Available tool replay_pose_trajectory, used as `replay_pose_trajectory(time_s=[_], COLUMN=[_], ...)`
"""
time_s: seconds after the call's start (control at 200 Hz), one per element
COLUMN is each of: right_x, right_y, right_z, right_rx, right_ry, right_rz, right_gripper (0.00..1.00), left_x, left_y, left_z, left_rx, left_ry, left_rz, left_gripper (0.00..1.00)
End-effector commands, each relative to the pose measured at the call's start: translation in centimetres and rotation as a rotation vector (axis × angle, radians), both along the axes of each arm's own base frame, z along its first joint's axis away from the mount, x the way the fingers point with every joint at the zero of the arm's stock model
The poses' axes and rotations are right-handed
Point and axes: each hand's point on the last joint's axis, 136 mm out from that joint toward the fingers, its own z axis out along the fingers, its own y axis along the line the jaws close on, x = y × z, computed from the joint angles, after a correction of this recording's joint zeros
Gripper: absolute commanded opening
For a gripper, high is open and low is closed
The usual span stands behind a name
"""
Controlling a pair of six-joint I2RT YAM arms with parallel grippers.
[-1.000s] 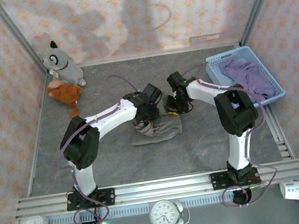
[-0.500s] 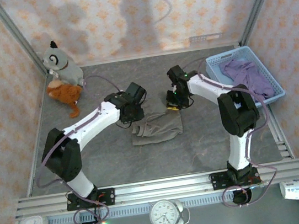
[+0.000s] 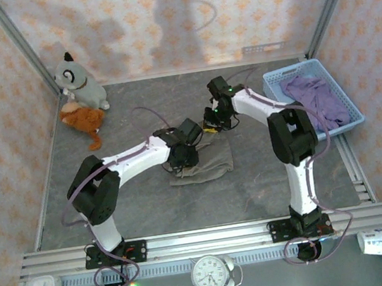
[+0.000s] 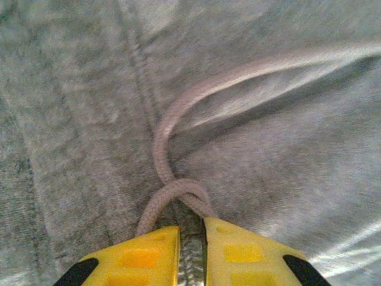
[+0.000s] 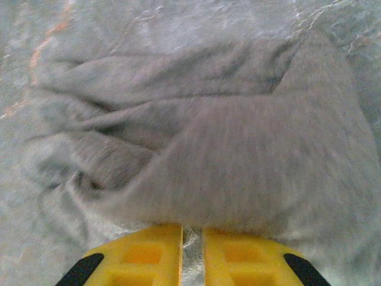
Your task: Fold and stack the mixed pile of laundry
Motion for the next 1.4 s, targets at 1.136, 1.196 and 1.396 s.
replay_pose_trajectory(time_s=[1.136,1.196,1.396], right_x=[-6.9,-7.0,-7.6], right_y=[-12.6,-13.3,-12.9], right_z=[4.8,4.1,1.7], right_rx=[-0.199,-0.229,-0.221], right_ry=[-0.087,-0.079,-0.034], right_rz=[-0.092,-0.062,0.007], right_gripper=[0.58,0.58,0.46], left_x=[5.1,2.9,-1.9], left_y=[0.1,-0.9,-3.9], left_z=[8.2,7.7,4.1], left_rx=[0.065,0.021,0.024], left_ry=[-0.152,-0.145,-0.091], left_rz=[-0.197,-0.217,-0.306], left_gripper=[0.65,0.65,0.65])
